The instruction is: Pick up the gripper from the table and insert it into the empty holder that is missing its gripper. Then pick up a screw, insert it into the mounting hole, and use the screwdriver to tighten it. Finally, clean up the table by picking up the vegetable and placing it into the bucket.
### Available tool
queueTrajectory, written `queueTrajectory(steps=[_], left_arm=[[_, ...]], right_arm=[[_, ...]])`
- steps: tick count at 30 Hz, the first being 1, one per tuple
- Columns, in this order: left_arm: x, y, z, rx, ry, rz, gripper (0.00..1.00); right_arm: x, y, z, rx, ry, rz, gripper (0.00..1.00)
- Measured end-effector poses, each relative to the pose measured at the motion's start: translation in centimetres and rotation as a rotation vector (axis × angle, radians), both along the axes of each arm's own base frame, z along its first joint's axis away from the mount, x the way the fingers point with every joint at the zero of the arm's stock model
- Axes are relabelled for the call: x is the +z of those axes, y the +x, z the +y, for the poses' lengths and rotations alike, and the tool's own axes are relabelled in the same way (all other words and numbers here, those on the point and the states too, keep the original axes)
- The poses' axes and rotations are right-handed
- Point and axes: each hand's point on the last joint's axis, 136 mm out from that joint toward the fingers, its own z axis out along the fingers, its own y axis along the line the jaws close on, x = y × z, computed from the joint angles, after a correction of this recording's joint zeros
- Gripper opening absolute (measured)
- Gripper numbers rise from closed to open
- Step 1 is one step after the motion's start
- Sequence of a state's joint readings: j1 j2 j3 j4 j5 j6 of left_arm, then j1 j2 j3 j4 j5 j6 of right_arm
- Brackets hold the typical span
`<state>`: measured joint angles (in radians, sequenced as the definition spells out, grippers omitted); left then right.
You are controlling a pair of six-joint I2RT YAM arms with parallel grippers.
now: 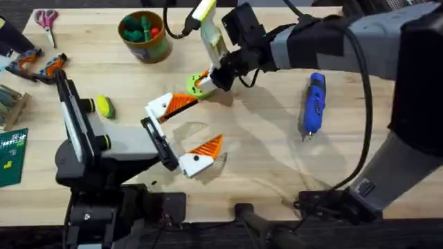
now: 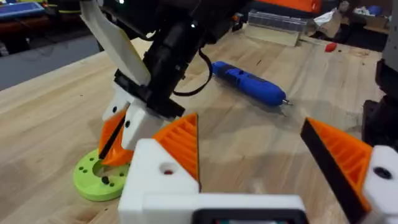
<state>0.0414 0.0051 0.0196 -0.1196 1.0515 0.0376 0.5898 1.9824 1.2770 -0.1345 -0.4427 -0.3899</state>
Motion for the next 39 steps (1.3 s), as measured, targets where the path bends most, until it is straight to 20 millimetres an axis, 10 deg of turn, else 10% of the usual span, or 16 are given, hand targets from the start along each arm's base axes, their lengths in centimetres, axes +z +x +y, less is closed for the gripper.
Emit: queueTrajectory(steps=[18, 39], left_arm=[[0.0, 0.0, 0.0, 0.0, 0.0, 0.001, 0.985], [0.0, 0.0, 0.0, 0.0, 0.0, 0.001, 0.985]], right_arm=[[0.2, -1.3, 1.6, 0.044, 0.012, -0.006, 0.681], [0.3, -1.7, 2.2, 0.058, 0.016, -0.012, 0.677]])
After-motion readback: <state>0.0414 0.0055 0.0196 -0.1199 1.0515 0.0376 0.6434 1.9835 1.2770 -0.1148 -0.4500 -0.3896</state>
